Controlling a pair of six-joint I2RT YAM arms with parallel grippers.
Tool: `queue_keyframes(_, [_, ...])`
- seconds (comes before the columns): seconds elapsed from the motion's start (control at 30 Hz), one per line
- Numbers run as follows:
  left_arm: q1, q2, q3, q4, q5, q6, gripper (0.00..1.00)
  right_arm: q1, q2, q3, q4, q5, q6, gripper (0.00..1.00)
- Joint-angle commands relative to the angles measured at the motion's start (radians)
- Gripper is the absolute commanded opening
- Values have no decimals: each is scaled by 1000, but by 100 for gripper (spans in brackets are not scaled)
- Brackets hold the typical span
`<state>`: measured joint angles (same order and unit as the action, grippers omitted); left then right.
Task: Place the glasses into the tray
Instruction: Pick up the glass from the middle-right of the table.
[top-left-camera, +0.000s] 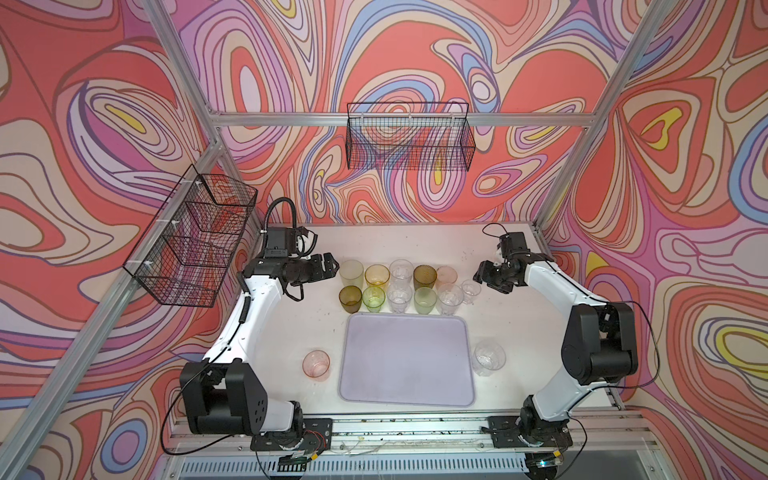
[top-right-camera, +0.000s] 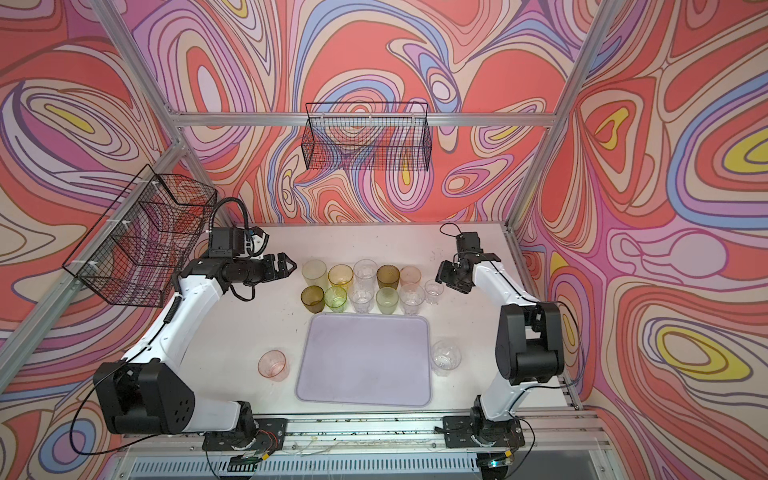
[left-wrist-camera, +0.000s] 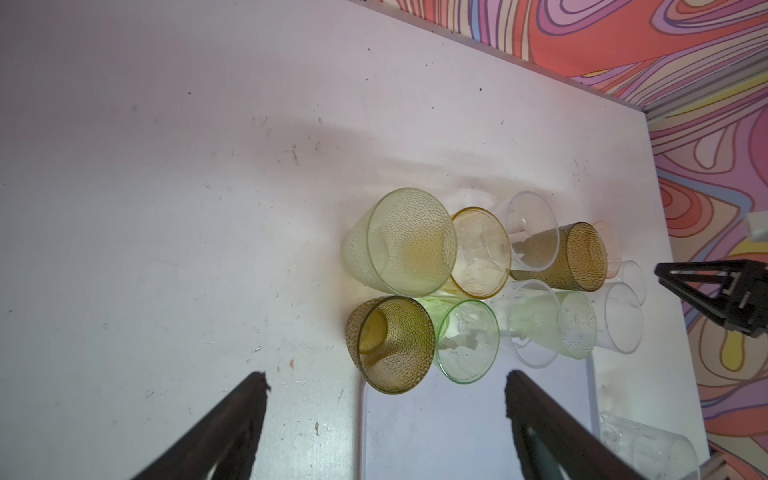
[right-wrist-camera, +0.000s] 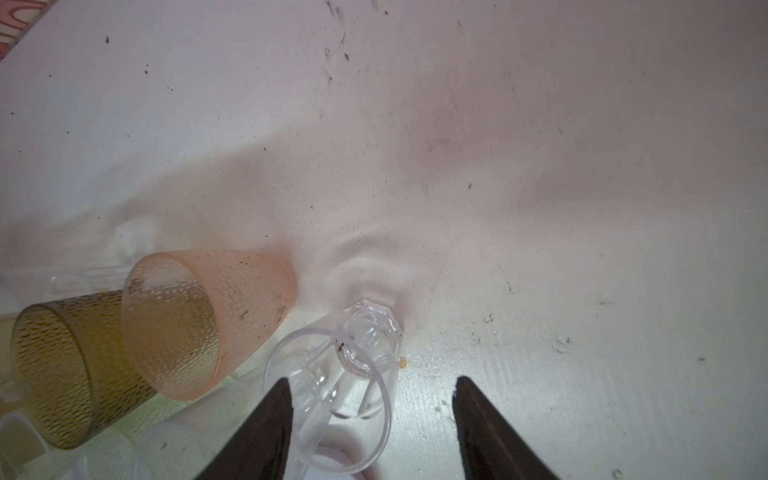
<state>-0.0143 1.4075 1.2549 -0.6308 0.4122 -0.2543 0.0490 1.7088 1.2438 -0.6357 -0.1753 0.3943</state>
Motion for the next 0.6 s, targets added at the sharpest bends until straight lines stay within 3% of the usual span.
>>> queue_keyframes(0.0, [-6,-18,-10,26,76,15,92,11,21,-3,21,-9,2,60])
queue_keyframes(0.23, [-15,-8,-9,22,97,15,91,28,57,10,14,4,0,50])
queue_keyframes(0.43, [-35,-10,-15,33,126,13,91,34,87,-3,9,29,-8,47])
queue_keyframes(0.57, [-59,-12,-17,37,125,23,92,37,95,-4,4,31,-11,39])
